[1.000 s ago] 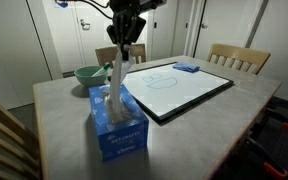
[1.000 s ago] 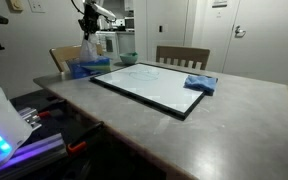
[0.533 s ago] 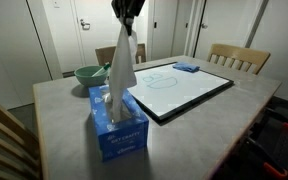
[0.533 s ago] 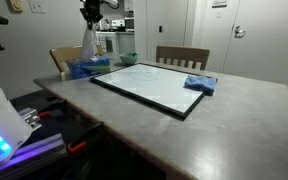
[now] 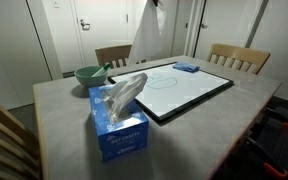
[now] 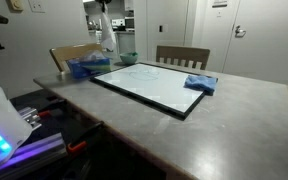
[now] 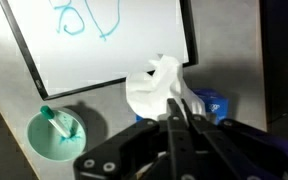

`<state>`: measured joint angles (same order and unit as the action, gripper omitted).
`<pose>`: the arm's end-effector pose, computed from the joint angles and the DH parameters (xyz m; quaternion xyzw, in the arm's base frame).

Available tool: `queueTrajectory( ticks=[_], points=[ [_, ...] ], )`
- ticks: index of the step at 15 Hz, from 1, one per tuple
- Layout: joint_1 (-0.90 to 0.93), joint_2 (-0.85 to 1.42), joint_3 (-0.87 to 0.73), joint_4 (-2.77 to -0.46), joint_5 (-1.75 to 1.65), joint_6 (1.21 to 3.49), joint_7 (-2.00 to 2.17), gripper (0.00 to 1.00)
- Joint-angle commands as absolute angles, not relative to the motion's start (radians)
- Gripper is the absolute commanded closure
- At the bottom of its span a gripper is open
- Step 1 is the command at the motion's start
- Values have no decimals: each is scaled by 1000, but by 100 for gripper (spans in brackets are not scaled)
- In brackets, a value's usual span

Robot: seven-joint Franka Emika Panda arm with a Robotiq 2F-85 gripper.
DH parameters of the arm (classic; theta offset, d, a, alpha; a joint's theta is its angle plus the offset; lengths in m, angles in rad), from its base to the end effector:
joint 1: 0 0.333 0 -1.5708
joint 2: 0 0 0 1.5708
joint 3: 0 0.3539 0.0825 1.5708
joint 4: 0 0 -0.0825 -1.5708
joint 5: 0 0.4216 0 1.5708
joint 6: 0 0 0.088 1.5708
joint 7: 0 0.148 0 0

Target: Pick up the wipe and rub the white board

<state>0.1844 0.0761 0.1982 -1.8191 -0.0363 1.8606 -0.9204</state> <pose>0.5755 0.2244 0.4734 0.7918 0.6105 -0.0185 0.0051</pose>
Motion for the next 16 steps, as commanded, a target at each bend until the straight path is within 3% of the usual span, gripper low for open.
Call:
queueTrajectory(
  ticks=[1,9,16],
  points=[
    [164,-13,169,-1870,-115,1809,-809,100],
    [141,17,131,-2072,-346,1816,-471,100],
    [124,113,147,-2102,20,2039,-702,100]
  ],
)
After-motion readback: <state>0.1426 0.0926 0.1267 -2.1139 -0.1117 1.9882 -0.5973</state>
